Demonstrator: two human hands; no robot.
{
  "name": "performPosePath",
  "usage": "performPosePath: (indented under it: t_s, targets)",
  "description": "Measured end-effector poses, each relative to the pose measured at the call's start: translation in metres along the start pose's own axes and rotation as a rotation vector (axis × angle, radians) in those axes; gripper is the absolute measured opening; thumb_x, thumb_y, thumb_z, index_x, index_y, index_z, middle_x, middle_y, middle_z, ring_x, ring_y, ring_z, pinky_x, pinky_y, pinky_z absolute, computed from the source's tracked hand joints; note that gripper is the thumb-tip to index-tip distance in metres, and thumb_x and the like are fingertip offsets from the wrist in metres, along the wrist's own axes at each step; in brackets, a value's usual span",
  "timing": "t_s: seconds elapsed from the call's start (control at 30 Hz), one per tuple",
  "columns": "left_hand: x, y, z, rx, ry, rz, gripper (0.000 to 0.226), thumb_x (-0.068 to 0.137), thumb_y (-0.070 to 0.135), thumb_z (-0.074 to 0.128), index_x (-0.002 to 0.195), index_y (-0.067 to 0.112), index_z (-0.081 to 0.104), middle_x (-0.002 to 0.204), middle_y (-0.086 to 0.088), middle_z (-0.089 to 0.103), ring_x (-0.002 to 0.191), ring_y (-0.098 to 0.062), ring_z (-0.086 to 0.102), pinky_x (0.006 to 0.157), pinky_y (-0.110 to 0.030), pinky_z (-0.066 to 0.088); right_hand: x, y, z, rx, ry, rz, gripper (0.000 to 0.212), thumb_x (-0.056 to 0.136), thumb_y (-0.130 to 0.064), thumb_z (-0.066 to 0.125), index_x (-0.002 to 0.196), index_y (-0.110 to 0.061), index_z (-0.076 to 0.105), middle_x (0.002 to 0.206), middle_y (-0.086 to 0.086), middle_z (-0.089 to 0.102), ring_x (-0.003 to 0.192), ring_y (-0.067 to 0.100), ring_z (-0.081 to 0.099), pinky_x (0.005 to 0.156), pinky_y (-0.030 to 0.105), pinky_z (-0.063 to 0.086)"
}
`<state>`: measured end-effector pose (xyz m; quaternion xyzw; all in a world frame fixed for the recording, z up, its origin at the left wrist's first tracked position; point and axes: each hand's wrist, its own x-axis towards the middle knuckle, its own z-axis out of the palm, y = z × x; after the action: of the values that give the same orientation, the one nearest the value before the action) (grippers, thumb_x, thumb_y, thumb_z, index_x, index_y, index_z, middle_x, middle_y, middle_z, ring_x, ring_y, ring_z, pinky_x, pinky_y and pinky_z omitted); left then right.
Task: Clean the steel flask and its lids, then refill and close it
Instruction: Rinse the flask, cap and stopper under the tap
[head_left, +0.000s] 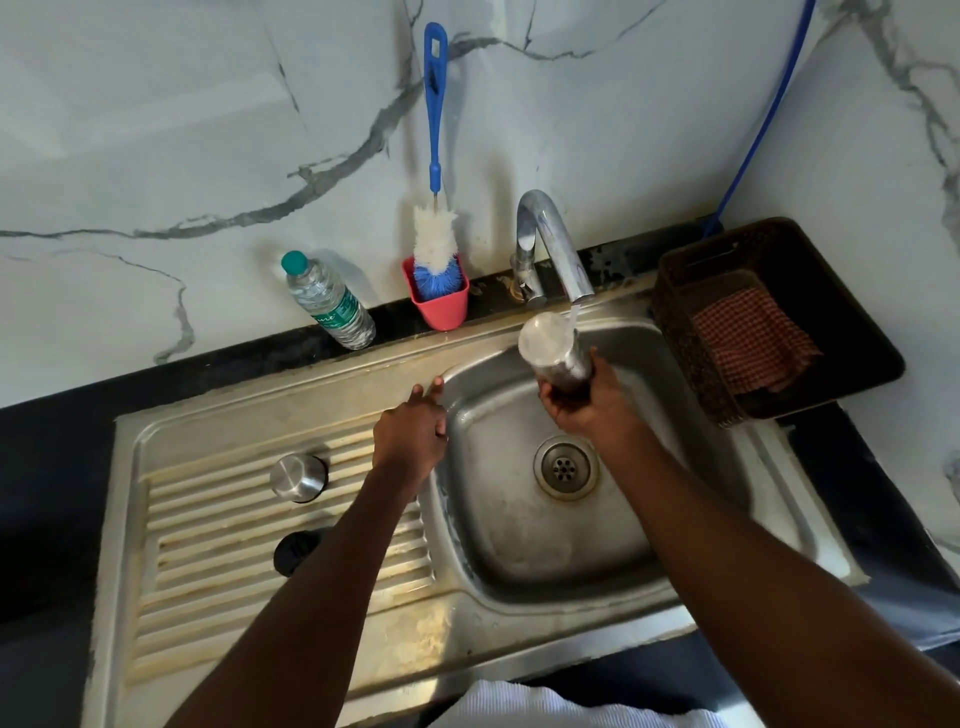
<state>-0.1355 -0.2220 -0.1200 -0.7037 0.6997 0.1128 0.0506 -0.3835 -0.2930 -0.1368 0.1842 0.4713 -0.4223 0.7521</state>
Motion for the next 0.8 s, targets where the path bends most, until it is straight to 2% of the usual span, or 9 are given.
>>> performPosePath:
  t_s: [0.13, 0.23, 0.33, 0.4, 0.47, 0.53, 0.63, 0.7, 0.8]
  targets:
    - [0.000, -0.002, 0.000, -0.005, 0.005, 0.000, 0.005, 0.087, 0.028, 0.076, 0.089, 0.027, 0.072, 0.131, 0.000, 0.072, 0.098, -0.026, 0.076, 0.080, -0.034, 0.056, 0.007, 0.020, 0.010, 0.158, -0.046, 0.091, 0.058, 0.094, -0.053, 0.055, 0.106, 0.002, 0.069, 0.085, 0.023, 0.074, 0.069, 0.030, 0.073, 0.047, 0.028, 0.057]
    - [0.002, -0.002, 0.001, 0.006, 0.007, 0.000, 0.003, 0.089, 0.031, 0.073, 0.089, 0.029, 0.071, 0.119, 0.001, 0.075, 0.089, -0.024, 0.075, 0.078, -0.033, 0.056, 0.006, 0.024, -0.006, 0.229, -0.021, 0.100, 0.051, 0.092, -0.048, 0.060, 0.104, 0.001, 0.071, 0.085, 0.022, 0.074, 0.069, 0.030, 0.073, 0.047, 0.027, 0.057]
    - [0.001, -0.002, 0.005, 0.009, 0.019, 0.005, 0.005, 0.089, 0.029, 0.073, 0.094, 0.029, 0.072, 0.129, -0.001, 0.073, 0.093, -0.025, 0.076, 0.079, -0.035, 0.057, 0.013, 0.012, -0.022, 0.408, -0.003, 0.122, 0.048, 0.088, -0.042, 0.069, 0.114, -0.002, 0.071, 0.094, 0.023, 0.074, 0.078, 0.032, 0.073, 0.049, 0.033, 0.060]
    - [0.000, -0.001, 0.006, -0.006, 0.023, 0.008, 0.004, 0.087, 0.026, 0.075, 0.089, 0.027, 0.073, 0.128, -0.001, 0.073, 0.099, -0.025, 0.076, 0.080, -0.036, 0.057, 0.014, 0.007, -0.016, 0.448, -0.030, 0.152, 0.050, 0.085, -0.038, 0.075, 0.120, -0.003, 0.071, 0.097, 0.023, 0.074, 0.081, 0.034, 0.072, 0.048, 0.038, 0.059]
    - [0.001, -0.002, 0.006, -0.018, 0.024, -0.003, 0.005, 0.085, 0.026, 0.077, 0.083, 0.026, 0.072, 0.115, 0.000, 0.076, 0.093, -0.026, 0.076, 0.077, -0.036, 0.055, 0.012, 0.007, 0.000, 0.353, -0.089, 0.122, 0.051, 0.089, -0.045, 0.069, 0.113, -0.001, 0.071, 0.092, 0.024, 0.073, 0.081, 0.032, 0.071, 0.046, 0.036, 0.059]
    - [0.002, -0.004, 0.004, 0.002, 0.031, -0.001, 0.004, 0.085, 0.029, 0.078, 0.086, 0.027, 0.074, 0.104, 0.001, 0.075, 0.086, -0.025, 0.075, 0.075, -0.035, 0.055, 0.005, 0.014, 0.011, 0.205, -0.111, 0.098, 0.049, 0.091, -0.047, 0.065, 0.109, -0.001, 0.070, 0.091, 0.023, 0.073, 0.079, 0.032, 0.071, 0.049, 0.035, 0.060]
    - [0.003, -0.005, 0.003, 0.022, 0.038, 0.024, 0.018, 0.086, 0.031, 0.079, 0.104, 0.029, 0.077, 0.110, 0.000, 0.075, 0.086, -0.023, 0.075, 0.076, -0.037, 0.058, -0.003, 0.016, 0.001, 0.073, -0.042, 0.058, 0.053, 0.090, -0.050, 0.069, 0.110, -0.002, 0.069, 0.096, 0.024, 0.072, 0.084, 0.036, 0.069, 0.053, 0.042, 0.063]
    - [0.001, -0.003, 0.002, 0.025, 0.028, 0.024, 0.026, 0.087, 0.030, 0.077, 0.112, 0.027, 0.076, 0.117, -0.001, 0.075, 0.089, -0.025, 0.076, 0.077, -0.038, 0.059, -0.005, 0.007, 0.000, 0.065, 0.002, 0.019, 0.046, 0.093, -0.046, 0.065, 0.108, -0.002, 0.068, 0.098, 0.024, 0.072, 0.089, 0.037, 0.068, 0.059, 0.048, 0.064]
    - [-0.002, -0.002, -0.001, 0.012, -0.006, 0.005, 0.034, 0.085, 0.026, 0.076, 0.119, 0.024, 0.074, 0.126, -0.005, 0.073, 0.093, -0.028, 0.076, 0.080, -0.040, 0.060, -0.006, 0.003, 0.011, 0.004, 0.014, 0.021, 0.041, 0.094, -0.044, 0.065, 0.100, -0.003, 0.070, 0.085, 0.022, 0.075, 0.088, 0.036, 0.069, 0.067, 0.048, 0.063]
